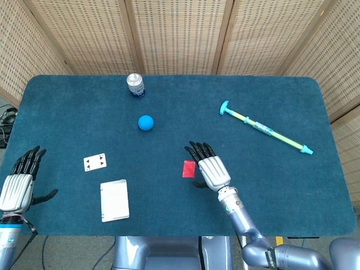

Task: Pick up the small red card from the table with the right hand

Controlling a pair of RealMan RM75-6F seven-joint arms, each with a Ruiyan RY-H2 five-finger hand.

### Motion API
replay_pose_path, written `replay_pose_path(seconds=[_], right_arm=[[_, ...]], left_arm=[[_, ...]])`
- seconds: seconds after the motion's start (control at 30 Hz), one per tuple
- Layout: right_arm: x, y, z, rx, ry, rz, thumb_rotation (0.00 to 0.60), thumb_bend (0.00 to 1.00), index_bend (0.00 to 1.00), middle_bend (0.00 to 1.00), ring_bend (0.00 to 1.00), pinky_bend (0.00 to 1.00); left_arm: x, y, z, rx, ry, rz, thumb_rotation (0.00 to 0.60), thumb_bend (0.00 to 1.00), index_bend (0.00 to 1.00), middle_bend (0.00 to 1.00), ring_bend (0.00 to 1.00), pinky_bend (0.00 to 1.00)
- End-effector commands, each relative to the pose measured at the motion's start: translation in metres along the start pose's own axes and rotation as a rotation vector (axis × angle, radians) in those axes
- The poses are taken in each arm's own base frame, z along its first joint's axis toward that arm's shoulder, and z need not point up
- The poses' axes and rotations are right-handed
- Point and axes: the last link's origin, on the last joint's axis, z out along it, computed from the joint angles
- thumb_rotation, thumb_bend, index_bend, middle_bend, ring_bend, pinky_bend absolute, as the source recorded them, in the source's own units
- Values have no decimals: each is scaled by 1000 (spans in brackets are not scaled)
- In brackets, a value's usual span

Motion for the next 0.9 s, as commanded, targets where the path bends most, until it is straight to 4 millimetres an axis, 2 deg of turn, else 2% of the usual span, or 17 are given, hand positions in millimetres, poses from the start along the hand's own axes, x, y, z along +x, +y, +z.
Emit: replay_pose_path(seconds=[0.03, 0.43, 0.9], right_arm=[[-10, -5, 12, -26, -10, 0, 600, 294, 107, 0, 0, 0], [-40, -9, 31, -88, -33, -28, 600, 296, 106, 0, 0, 0], [-53, 0, 34, -121, -62, -44, 600, 317, 106, 0, 0, 0]], left_arm=[[1, -2, 1, 6, 2, -5, 600, 154, 0, 0, 0, 77], [-1, -7, 5, 21, -10, -8, 600, 155, 0, 0, 0, 77], [0, -7, 5, 26, -5, -4, 600, 155, 0, 0, 0, 77]])
